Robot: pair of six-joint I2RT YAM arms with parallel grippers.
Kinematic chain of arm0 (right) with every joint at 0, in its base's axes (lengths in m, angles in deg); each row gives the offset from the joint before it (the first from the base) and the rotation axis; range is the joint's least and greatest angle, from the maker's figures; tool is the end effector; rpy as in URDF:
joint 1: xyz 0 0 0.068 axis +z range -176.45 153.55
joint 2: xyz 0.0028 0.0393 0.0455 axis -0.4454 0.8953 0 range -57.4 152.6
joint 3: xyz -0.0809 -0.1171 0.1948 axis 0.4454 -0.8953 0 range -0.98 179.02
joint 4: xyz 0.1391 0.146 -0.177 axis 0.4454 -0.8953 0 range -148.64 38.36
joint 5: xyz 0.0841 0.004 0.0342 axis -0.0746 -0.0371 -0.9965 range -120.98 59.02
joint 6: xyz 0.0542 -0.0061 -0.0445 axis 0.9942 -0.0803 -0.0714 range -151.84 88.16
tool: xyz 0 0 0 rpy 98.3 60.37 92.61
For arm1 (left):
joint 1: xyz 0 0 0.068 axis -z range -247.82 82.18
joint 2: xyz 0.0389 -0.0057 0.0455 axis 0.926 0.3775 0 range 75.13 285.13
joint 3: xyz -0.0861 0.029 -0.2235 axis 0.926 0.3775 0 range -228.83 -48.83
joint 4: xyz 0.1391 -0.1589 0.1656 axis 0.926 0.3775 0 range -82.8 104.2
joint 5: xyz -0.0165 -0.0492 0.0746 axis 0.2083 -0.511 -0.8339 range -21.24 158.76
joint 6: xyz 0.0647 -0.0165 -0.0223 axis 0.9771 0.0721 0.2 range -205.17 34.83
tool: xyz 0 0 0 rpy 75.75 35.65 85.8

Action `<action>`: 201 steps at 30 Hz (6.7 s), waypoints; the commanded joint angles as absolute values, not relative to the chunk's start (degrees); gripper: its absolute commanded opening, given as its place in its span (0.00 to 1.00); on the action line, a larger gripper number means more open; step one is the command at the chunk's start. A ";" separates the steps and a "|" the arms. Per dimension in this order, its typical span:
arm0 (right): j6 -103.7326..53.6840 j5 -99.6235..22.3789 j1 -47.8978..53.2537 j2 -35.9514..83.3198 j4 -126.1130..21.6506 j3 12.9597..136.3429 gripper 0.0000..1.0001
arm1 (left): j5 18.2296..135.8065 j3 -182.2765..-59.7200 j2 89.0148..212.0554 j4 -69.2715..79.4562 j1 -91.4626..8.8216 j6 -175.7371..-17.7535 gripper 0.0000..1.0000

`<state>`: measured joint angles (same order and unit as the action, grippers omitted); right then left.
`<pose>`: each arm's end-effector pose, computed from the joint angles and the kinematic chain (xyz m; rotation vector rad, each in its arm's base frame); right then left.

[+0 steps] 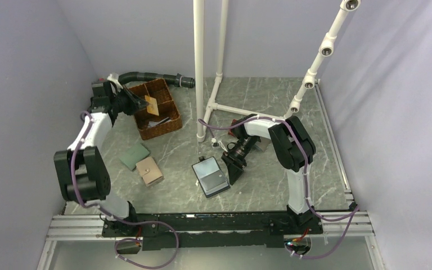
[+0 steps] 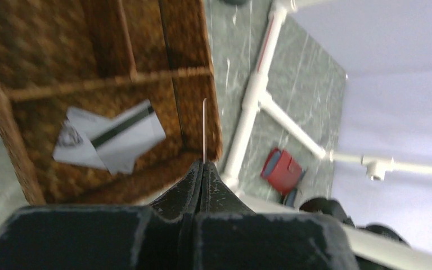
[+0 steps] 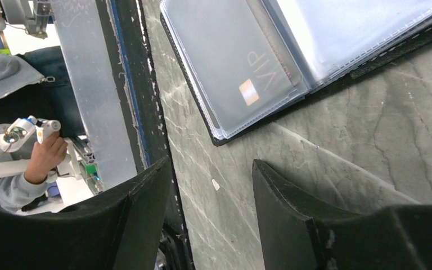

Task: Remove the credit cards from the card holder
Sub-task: Place the credit card in the storage box, then remove the credit card from the card holder.

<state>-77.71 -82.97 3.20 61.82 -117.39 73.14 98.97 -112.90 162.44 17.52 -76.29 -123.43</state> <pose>0.2509 0.1950 0.0768 1.4148 -2.2092 -1.3293 0.3680 0.0256 0.2316 -0.5722 2.1168 -0.8655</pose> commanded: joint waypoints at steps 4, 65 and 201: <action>-79.52 -77.70 2.79 60.65 -112.59 72.33 0.58 | 95.20 -130.26 177.03 16.18 -77.93 -123.10 0.00; -80.80 -77.25 8.12 36.31 -98.23 62.84 0.59 | 102.59 -82.84 137.02 19.40 -55.30 -126.76 0.74; -79.21 -88.20 -7.90 31.85 -95.05 53.95 0.49 | 71.52 -103.92 173.46 20.51 -8.41 -103.46 0.72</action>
